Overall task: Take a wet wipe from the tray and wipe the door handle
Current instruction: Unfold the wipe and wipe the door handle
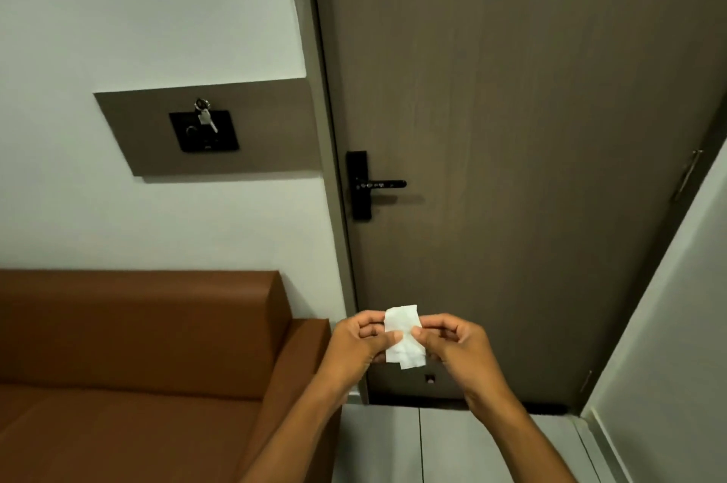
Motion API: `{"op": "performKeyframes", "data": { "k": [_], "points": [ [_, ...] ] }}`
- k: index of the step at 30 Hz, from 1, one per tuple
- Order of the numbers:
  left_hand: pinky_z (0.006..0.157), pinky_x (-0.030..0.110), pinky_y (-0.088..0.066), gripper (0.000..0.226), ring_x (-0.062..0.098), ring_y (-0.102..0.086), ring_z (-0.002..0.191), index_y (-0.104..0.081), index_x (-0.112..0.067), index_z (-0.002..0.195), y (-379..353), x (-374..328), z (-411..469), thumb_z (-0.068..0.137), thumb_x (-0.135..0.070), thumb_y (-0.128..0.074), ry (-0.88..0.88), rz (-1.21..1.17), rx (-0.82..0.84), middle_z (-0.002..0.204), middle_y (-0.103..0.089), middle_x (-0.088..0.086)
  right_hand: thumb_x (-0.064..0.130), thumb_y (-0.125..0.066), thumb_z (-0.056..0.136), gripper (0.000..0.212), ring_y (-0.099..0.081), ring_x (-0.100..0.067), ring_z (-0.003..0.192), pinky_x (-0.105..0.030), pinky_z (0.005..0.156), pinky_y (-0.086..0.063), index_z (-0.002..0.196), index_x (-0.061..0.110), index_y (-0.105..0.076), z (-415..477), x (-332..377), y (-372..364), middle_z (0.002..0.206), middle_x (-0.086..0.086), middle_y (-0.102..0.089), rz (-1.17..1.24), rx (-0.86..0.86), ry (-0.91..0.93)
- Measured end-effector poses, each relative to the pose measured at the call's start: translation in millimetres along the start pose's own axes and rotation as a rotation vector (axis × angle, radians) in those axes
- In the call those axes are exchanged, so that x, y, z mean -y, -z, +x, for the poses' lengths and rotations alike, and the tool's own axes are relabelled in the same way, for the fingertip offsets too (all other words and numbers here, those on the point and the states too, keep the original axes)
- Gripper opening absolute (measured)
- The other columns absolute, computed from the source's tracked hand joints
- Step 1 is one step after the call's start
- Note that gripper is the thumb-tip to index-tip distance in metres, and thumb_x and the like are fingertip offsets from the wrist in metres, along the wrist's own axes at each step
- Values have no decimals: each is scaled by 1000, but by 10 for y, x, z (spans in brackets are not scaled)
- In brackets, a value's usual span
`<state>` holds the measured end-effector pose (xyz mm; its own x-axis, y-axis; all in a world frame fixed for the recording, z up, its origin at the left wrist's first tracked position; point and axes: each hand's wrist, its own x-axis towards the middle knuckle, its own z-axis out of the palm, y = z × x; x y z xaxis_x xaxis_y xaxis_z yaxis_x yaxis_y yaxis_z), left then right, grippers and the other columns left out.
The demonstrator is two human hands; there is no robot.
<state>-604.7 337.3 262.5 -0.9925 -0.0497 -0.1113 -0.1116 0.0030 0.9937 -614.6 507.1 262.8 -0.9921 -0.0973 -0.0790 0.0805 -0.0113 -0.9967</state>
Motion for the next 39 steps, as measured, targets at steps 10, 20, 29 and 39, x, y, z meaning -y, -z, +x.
{"op": "performKeyframes", "data": {
  "k": [10,20,29,39],
  "points": [
    [76,21,-58,36,19,-71,96,-62,-13,121,401,-511,1728,86,-10,-70,-229,264,47,111,-72,7,6,-74,82,9,-62,-8,60,-14,50,-51,80,14,-72,1518,376,-463,74,-4,-72,-17,-188,117],
    [120,42,8,88,22,13,148,2,-12,153,1142,-483,3108,91,-44,-53,-699,1516,-165,163,6,9,0,-68,80,2,-61,-24,78,-22,72,-48,80,1,-66,3024,495,-665,89,-15,-64,-518,-732,559],
    [119,45,9,82,24,7,149,1,-9,152,1545,-915,3670,95,-57,-32,-950,1605,-596,160,-8,21,-4,-69,80,5,-63,-33,82,-34,71,-57,86,-5,-68,3620,5,-882,97,-20,-69,-832,-702,854],
    [118,43,14,81,28,14,148,11,-12,150,1631,-1154,4060,98,-56,-33,-976,1510,-726,161,10,16,22,-54,92,43,-54,-37,126,-49,96,-48,131,3,-57,3675,-222,-1048,137,-22,-55,-1107,-653,677]
  ]
}}
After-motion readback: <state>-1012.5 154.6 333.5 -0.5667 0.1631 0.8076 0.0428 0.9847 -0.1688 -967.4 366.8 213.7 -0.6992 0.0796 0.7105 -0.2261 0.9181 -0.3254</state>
